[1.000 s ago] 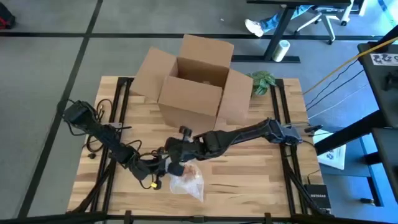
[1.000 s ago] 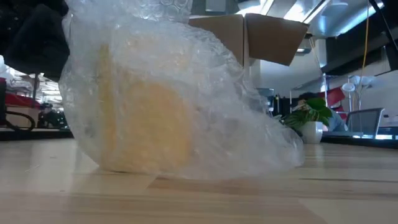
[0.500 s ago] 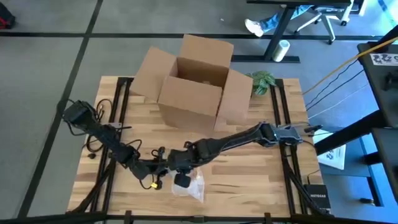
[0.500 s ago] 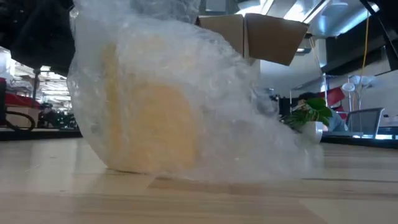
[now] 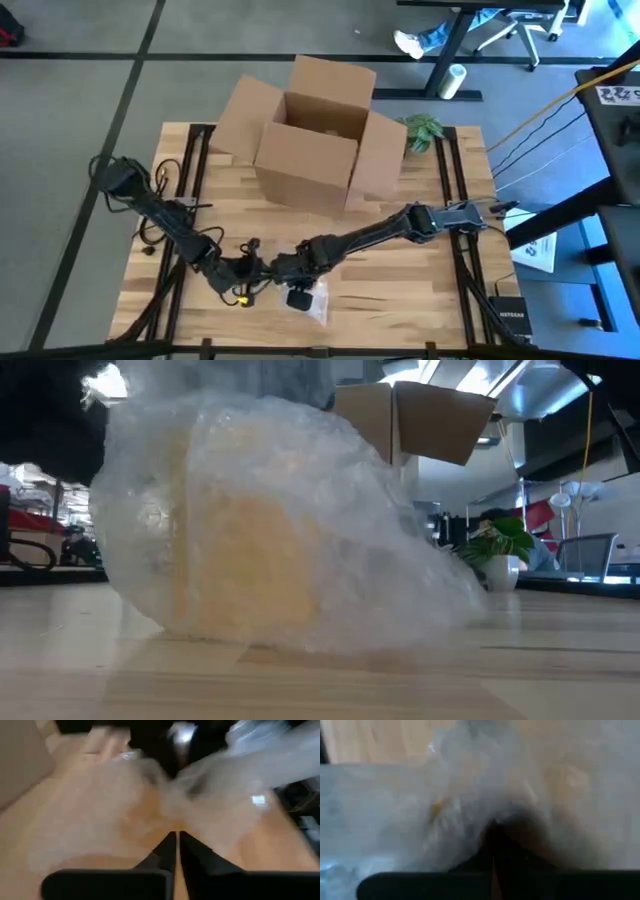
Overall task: Wrap mug
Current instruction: Wrap the yellow mug with the bubble wrap
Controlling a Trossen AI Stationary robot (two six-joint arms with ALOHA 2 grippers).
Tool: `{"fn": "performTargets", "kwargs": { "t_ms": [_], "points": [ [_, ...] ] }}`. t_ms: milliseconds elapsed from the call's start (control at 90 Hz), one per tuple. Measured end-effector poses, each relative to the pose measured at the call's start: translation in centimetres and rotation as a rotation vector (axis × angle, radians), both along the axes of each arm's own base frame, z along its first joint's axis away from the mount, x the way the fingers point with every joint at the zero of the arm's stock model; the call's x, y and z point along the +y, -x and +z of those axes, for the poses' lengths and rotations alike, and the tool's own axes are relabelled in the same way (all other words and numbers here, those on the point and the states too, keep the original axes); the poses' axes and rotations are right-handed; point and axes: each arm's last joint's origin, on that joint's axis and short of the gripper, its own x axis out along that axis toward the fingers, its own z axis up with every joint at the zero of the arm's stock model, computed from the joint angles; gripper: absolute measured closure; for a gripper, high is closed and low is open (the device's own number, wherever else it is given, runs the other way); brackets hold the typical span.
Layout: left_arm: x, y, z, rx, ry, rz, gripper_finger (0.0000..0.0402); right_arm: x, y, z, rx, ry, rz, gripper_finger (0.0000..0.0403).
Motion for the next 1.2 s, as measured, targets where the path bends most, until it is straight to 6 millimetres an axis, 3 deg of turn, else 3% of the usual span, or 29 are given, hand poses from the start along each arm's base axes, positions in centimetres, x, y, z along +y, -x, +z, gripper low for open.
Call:
{"fn": "performTargets", "kwargs": {
  "t_ms": [189,400,744,1200],
  "points": [
    [-1.3,0.9,0.8,-0.049,0.059,-0.059,0.0402,-0.1,-0.5,-0.6,-0.029,0.004,0.011,0.0403],
    [-1.9,0.4,1.9,-0.176,0.048,-0.105,0.0402,-0.2,-1.6,0.0,-0.153,0.011,-0.006,0.0403],
    [-0.5,-1.5,0.2,-0.117,0.052,-0.067,0.0401,-0.1,-1.8,0.3,-0.18,-0.021,-0.013,0.0403],
    [0.0,-2.0,-0.2,-0.101,0.045,-0.047,0.0401,-0.9,1.1,6.3,-0.11,-0.013,-0.066,0.0403]
  ]
}}
